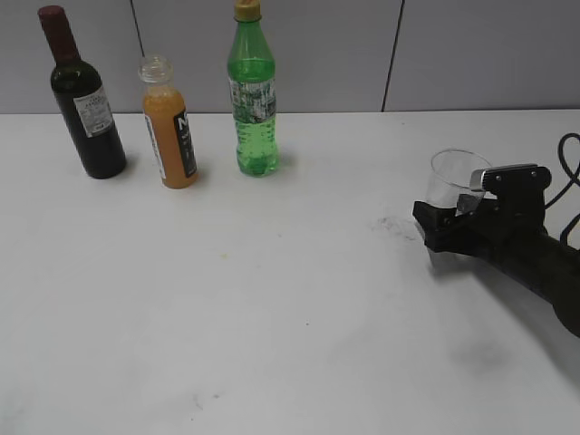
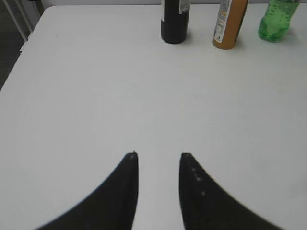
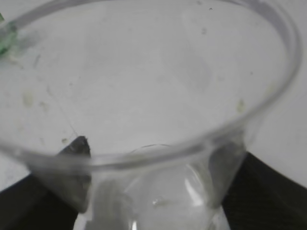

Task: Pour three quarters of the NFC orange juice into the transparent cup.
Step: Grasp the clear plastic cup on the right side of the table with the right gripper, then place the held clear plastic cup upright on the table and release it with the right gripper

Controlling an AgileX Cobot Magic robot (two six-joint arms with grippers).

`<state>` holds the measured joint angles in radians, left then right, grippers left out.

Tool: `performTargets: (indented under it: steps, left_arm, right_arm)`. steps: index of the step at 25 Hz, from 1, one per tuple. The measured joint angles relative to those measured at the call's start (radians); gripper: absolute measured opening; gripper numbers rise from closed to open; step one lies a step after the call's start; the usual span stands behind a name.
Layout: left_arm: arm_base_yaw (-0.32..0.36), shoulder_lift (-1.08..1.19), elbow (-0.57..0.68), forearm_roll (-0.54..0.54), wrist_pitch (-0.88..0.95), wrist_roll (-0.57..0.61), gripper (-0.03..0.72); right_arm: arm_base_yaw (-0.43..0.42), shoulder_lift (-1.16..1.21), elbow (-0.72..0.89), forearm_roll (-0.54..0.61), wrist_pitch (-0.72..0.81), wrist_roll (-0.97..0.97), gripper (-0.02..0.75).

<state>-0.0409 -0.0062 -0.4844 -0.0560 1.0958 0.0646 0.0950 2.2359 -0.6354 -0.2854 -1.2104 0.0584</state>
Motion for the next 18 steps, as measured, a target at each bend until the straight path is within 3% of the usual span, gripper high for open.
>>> performTargets:
  steps: [18]
  left_arm:
    - [0.0, 0.0, 0.0, 0.0, 0.0, 0.0, 0.238]
  right_arm:
    - [-0.011, -0.015, 0.0, -0.034, 0.0, -0.04, 0.549]
